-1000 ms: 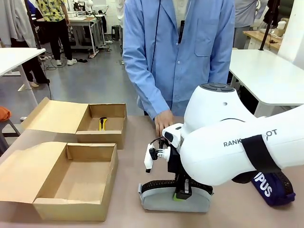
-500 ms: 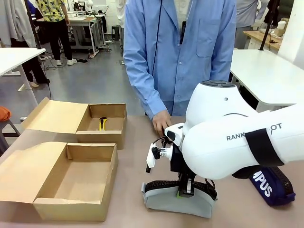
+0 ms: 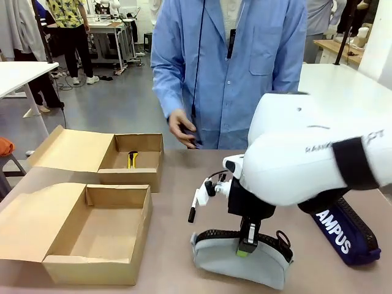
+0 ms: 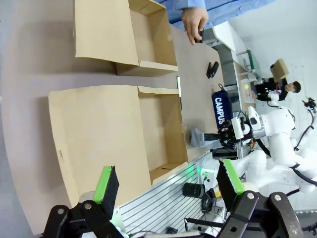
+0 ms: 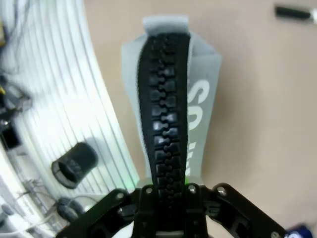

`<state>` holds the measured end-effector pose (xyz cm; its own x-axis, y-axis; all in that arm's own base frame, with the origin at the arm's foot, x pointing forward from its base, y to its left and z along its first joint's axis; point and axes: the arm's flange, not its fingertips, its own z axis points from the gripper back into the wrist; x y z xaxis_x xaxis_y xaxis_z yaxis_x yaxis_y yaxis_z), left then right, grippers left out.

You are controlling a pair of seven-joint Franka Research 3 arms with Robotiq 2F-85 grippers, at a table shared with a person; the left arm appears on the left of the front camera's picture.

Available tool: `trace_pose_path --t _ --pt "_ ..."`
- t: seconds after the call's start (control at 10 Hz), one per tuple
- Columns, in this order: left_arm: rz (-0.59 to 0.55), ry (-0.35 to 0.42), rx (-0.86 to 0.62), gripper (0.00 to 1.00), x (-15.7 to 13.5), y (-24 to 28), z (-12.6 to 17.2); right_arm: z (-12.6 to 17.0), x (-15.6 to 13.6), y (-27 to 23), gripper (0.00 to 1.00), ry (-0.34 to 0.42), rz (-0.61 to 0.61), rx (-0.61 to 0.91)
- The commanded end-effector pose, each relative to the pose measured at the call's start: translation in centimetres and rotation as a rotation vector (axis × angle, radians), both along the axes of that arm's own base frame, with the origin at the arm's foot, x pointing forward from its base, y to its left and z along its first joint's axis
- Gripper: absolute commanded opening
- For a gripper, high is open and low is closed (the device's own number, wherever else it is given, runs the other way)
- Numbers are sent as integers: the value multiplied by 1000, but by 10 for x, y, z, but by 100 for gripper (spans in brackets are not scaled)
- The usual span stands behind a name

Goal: Place items inside the box.
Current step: Pick up a Pencil pouch or Stapler and place it inside the Mailer Box closest to the robot.

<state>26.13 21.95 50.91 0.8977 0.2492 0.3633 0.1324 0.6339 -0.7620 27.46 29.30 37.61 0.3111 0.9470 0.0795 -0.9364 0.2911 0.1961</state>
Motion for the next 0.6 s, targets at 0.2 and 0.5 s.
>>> trace_pose_path --t 0.2,0.5 --pt "-10 -23 -11 100 0 0 0 114 -94 -46 5 11 -547 39" --pt "-10 -23 -11 100 0 0 0 120 -89 -44 5 22 -542 58"
